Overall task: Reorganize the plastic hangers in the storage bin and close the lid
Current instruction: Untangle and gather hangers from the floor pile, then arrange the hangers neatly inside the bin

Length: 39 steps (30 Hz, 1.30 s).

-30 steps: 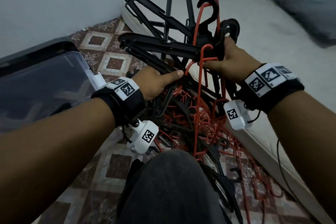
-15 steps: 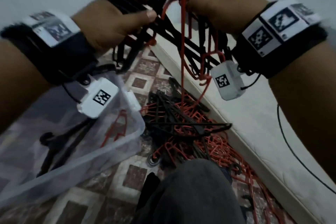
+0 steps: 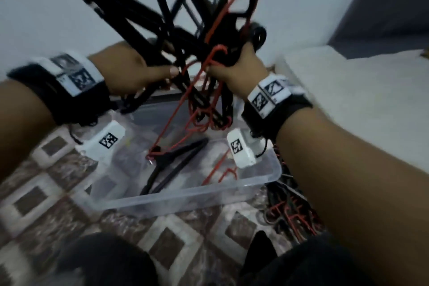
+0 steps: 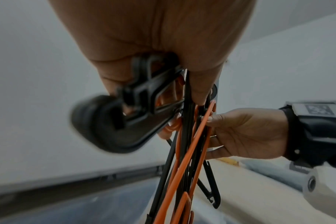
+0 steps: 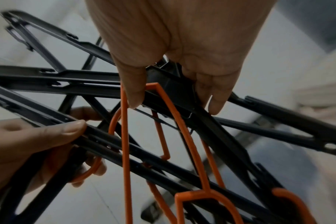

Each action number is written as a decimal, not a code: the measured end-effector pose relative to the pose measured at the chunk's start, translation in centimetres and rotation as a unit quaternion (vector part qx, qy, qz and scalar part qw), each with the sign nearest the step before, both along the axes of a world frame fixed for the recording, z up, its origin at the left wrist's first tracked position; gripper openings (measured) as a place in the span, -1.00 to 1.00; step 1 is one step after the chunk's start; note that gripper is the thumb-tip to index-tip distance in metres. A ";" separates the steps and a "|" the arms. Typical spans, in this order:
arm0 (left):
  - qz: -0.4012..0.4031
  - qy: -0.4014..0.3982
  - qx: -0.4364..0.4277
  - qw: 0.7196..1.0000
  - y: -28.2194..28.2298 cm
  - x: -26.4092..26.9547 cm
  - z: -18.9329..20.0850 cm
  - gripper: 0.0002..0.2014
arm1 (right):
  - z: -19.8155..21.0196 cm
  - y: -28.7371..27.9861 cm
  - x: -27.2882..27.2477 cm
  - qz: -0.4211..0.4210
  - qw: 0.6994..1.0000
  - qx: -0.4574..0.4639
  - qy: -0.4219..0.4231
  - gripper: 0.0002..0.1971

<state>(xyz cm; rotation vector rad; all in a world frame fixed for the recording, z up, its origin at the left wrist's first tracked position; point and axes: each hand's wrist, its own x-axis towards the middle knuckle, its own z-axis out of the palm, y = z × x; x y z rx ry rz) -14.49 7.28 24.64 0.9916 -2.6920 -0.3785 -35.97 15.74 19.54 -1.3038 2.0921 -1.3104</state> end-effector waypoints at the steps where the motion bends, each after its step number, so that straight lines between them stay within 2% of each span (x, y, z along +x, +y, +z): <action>1: -0.016 -0.014 0.006 1.000 -0.7 0.8 -1.8 -0.88 | -2.4 -0.8 0.6 0.003 0.999 0.026 -0.021 -0.06; 3: -0.022 -0.085 0.029 0.996 -2.4 1.9 -5.7 -0.54 | -6.7 -1.7 2.1 0.006 0.995 0.058 -0.082 -0.11; 4: -0.008 -0.129 0.036 0.991 -3.1 2.2 -7.5 -0.45 | -8.7 -2.1 2.8 0.010 0.991 0.079 -0.109 -0.14; 7: 0.008 -0.137 0.102 0.985 -4.1 3.1 -13.0 -0.52 | -14.0 -2.7 4.1 0.013 0.980 0.148 -0.134 -0.21; 11: -0.016 -0.184 0.150 0.971 -5.1 3.3 -18.7 -0.55 | -19.0 -3.7 4.3 0.018 0.962 0.238 -0.134 -0.32; 14: -0.008 -0.234 0.153 0.960 -6.0 3.2 -22.4 -0.52 | -21.6 -4.8 4.3 0.025 0.931 0.345 -0.113 -0.44; 16: -0.003 -0.270 0.151 0.951 -6.3 3.1 -24.5 -0.50 | -23.5 -5.6 4.1 0.032 0.904 0.400 -0.144 -0.41; 18: -0.002 -0.253 0.165 0.953 -6.4 3.0 -26.2 -0.52 | -25.1 -6.1 4.3 0.041 0.883 0.433 -0.175 -0.42; 22: -0.042 -0.239 0.198 0.950 -6.3 2.8 -28.5 -0.42 | -26.2 -6.8 4.0 0.039 0.867 0.443 -0.225 -0.73; 25: -0.034 -0.227 0.209 0.951 -6.3 2.6 -28.9 -0.51 | -25.5 -7.0 3.3 0.042 0.860 0.455 -0.228 -0.93; 26: -0.023 -0.225 0.214 0.950 -6.2 2.5 -28.6 -0.63 | -24.7 -6.9 3.2 0.045 0.860 0.457 -0.221 -0.93; 27: -0.018 -0.219 0.218 0.951 -6.1 2.5 -28.2 -0.82 | -23.9 -6.7 2.9 0.053 0.862 0.458 -0.211 -0.88; 28: -0.017 -0.223 0.217 0.950 -6.0 2.6 -27.5 -0.92 | -22.9 -6.6 2.6 0.062 0.865 0.459 -0.194 -0.81; 29: -0.015 -0.208 0.210 0.955 -5.8 2.7 -26.9 -0.86 | -21.8 -6.4 2.3 0.062 0.870 0.455 -0.180 -0.79; 31: -0.010 -0.191 0.194 0.962 -5.4 2.9 -25.0 -0.95 | -19.7 -6.2 1.9 0.041 0.881 0.429 -0.197 -0.84; 33: -0.008 -0.186 0.186 0.965 -5.1 3.1 -22.8 -0.77 | -17.8 -5.7 1.7 0.003 0.891 0.385 -0.241 -0.81; 36: 0.020 -0.212 0.163 0.963 -4.9 2.9 -19.7 -0.75 | -15.2 -4.9 1.9 -0.028 0.909 0.331 -0.252 -0.81; 39: 0.039 -0.213 0.124 0.968 -4.7 2.7 -17.2 -0.73 | -13.3 -4.3 2.4 -0.033 0.932 0.275 -0.233 -0.67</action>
